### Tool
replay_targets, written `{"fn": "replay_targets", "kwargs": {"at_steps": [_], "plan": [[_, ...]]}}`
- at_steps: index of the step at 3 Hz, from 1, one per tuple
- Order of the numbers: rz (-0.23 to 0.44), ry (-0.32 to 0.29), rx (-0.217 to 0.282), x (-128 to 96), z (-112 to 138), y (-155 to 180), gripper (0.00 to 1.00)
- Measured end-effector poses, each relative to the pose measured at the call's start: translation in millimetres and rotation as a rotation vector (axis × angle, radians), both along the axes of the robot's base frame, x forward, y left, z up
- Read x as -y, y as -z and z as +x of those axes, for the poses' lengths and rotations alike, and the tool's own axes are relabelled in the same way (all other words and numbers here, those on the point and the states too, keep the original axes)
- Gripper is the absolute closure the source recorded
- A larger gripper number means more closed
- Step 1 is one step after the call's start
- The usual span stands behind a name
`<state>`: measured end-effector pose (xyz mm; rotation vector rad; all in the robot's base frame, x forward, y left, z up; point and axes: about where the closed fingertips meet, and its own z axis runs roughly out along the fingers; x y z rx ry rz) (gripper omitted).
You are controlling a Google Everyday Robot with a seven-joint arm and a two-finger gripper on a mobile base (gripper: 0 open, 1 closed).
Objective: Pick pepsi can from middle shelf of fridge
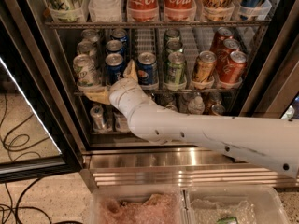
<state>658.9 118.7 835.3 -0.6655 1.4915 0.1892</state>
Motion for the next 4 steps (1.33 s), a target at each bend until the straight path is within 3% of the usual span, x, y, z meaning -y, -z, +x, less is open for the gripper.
{"fn": "replay_targets", "kwargs": {"at_steps": [1,2,4], "plan": [[0.000,0.000,0.000,0.0,0.0,0.0,0.00],[0.000,0.000,0.000,0.0,0.0,0.0,0.08],[0.000,0.000,0.000,-0.1,0.0,-0.1,0.49]]}}
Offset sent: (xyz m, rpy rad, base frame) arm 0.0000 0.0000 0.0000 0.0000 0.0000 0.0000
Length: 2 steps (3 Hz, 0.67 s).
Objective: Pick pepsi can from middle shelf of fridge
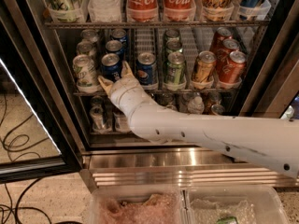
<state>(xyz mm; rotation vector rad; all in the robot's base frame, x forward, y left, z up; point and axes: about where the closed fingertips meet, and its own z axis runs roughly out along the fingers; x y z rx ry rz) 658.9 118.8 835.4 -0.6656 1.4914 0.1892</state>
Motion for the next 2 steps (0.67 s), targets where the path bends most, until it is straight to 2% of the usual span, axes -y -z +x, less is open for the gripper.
{"fn": "replay_targets", "kwargs": {"at_steps": [2], "plan": [[0.000,0.000,0.000,0.0,0.0,0.0,0.95]]}}
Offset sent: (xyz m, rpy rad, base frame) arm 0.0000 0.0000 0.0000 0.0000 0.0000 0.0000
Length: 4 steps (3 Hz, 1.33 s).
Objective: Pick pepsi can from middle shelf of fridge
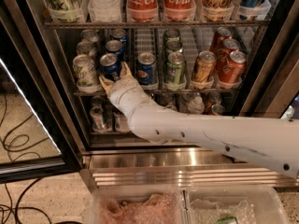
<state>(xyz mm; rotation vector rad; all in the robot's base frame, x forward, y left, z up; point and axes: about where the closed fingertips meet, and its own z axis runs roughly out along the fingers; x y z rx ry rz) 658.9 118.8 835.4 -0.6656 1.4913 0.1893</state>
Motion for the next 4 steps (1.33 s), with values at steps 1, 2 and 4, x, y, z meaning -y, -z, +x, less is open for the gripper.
{"fn": "replay_targets", "kwargs": {"at_steps": [1,2,4], "plan": [[0.000,0.000,0.000,0.0,0.0,-0.1,1.00],[0.037,0.005,0.015,-0.6,-1.2,-6.3,1.00],[0.089,-0.050,0.092,-15.8,-11.8,-45.4,1.00]]}}
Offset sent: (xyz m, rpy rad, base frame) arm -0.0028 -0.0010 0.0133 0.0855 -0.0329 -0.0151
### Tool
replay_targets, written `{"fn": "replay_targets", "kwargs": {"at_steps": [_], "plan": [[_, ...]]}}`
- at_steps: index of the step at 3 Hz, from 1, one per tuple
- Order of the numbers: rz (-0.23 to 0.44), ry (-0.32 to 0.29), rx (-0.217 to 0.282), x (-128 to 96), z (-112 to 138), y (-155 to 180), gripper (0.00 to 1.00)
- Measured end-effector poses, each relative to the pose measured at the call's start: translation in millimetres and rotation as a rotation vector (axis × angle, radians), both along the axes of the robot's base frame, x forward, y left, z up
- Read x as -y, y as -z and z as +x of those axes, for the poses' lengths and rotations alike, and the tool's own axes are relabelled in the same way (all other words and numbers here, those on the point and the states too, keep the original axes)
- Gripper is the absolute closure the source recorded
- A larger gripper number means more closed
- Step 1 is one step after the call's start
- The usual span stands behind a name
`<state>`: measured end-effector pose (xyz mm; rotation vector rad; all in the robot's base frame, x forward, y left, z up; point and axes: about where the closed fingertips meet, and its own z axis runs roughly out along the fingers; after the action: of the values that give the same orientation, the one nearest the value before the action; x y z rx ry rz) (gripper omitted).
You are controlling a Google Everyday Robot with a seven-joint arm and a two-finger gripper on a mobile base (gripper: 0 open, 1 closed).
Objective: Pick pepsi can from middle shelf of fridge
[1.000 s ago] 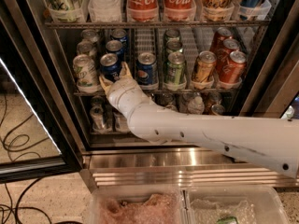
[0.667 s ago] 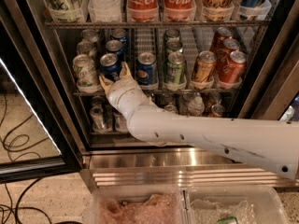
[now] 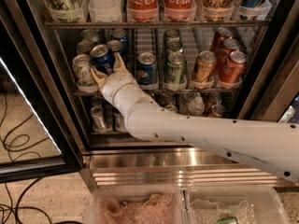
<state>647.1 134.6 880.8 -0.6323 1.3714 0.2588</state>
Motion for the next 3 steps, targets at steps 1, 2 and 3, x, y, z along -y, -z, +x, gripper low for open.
{"fn": "replay_targets", "kwargs": {"at_steps": [1,2,3], "plan": [[0.003,-0.007,0.019,-2.1,-3.5,-7.5,1.00],[-0.003,0.014,0.014,11.8,-15.4,-9.4,1.00],[-0.022,0.018,-0.020,31.7,-46.2,-9.3,1.00]]}}
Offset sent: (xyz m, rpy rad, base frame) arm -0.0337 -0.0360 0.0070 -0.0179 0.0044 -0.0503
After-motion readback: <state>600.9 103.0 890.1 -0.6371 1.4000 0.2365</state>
